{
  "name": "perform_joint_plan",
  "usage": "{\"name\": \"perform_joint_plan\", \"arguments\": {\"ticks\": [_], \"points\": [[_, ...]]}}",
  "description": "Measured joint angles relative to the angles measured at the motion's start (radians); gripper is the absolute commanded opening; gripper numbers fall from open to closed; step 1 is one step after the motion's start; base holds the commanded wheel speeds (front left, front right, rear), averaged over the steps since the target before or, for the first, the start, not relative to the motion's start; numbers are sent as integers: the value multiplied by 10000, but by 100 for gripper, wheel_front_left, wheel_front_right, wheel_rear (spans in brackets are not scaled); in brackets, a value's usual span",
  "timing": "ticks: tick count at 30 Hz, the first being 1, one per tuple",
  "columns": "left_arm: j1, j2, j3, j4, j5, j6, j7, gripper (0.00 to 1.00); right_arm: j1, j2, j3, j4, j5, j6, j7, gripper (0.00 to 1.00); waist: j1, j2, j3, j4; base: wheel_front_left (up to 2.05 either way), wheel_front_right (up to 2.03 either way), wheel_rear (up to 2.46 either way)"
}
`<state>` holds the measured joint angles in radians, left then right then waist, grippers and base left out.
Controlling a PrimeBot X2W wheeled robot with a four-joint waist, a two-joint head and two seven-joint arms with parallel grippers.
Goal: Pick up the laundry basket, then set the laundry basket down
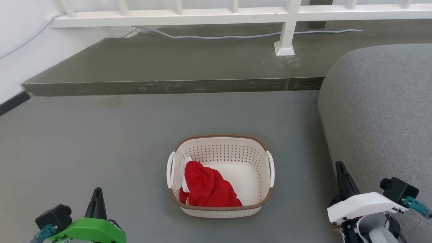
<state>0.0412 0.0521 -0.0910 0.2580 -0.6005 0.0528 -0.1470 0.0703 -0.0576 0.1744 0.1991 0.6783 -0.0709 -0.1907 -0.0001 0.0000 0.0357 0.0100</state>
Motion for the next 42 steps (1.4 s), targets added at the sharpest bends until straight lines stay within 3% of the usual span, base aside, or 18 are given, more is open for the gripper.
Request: {"name": "perform_joint_plan", "arguments": {"ticks": [42], "points": [[-499, -58, 1001, 150, -5682, -976, 1513, 0, -584, -217, -1225, 255, 5722, 976, 1306, 0, 1, 0, -187, -52, 0, 0, 0]]}}
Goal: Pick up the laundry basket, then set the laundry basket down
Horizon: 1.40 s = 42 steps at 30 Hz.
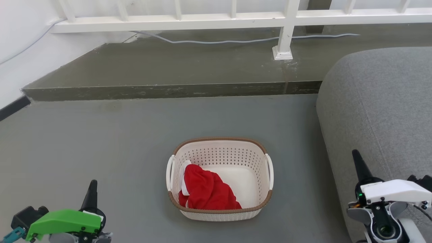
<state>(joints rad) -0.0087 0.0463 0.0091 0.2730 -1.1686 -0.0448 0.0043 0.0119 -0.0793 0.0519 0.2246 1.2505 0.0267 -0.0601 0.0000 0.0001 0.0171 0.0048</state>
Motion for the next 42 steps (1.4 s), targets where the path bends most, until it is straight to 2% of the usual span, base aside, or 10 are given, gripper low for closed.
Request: {"name": "perform_joint_plan", "arguments": {"ticks": [32, 42], "points": [[-516, -88, 752, 48, -4211, -779, 1104, 0, -499, -161, -884, 313, 4213, 813, 892, 0, 0, 0, -139, -44, 0, 0, 0], [-530, -94, 788, 50, -4299, -779, 1106, 0, -573, -167, -920, 370, 4230, 872, 920, 0, 0, 0, -140, -45, 0, 0, 0]]}}
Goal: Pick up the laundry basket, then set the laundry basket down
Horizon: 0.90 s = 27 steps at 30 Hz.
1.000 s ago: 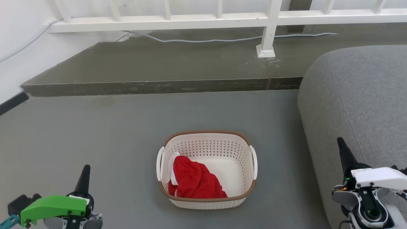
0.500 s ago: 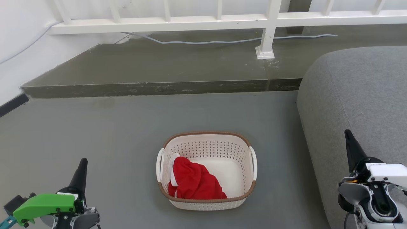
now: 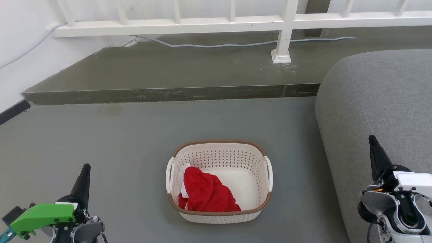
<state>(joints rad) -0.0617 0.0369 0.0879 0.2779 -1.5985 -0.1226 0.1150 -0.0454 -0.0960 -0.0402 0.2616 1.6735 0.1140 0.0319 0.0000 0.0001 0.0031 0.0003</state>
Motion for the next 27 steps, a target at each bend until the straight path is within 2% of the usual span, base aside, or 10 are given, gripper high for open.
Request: {"name": "perform_joint_plan", "arguments": {"ticks": [27], "points": [[0, -2, -2, -2, 0, 0, 0, 0, -69, 2, -35, 92, 0, 2, 48, 0, 0, 0, -2, -2, 0, 0, 0]]}}
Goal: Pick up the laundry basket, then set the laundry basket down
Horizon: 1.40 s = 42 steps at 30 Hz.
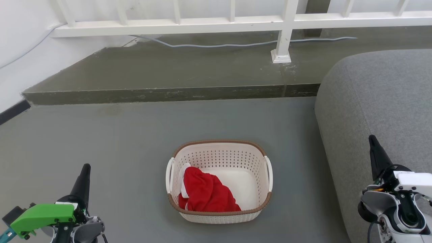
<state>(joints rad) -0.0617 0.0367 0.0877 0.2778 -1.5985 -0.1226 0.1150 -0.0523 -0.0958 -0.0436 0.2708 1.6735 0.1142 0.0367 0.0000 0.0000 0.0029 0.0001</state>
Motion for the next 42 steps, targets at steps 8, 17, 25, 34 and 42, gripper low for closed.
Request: {"name": "perform_joint_plan", "arguments": {"ticks": [8, 17, 25, 34, 42], "points": [[0, 0, 0, -2, 0, 0, 0, 0, -3, 0, -10, 13, 0, 2, 8, 0, 0, 0, 0, 0, 0, 0, 0], [0, -2, 0, -2, 0, -2, 0, 0, -7, 0, -29, 44, 0, 2, 10, 0, 0, 0, -1, -1, 0, 0, 0], [0, -2, 0, -4, 0, -2, 0, 0, -8, 2, -35, 52, 0, 2, 10, 0, 0, 0, -1, -1, 0, 0, 0], [0, -2, -2, -4, -2, -2, 0, 0, -10, 2, -44, 59, 0, 4, 27, 0, 0, 0, -1, -1, 0, 0, 0], [0, -2, -2, -4, -2, -2, 0, 0, -11, 4, -50, 69, 0, 12, 36, 0, 0, 0, -1, -1, 0, 0, 0]]}}
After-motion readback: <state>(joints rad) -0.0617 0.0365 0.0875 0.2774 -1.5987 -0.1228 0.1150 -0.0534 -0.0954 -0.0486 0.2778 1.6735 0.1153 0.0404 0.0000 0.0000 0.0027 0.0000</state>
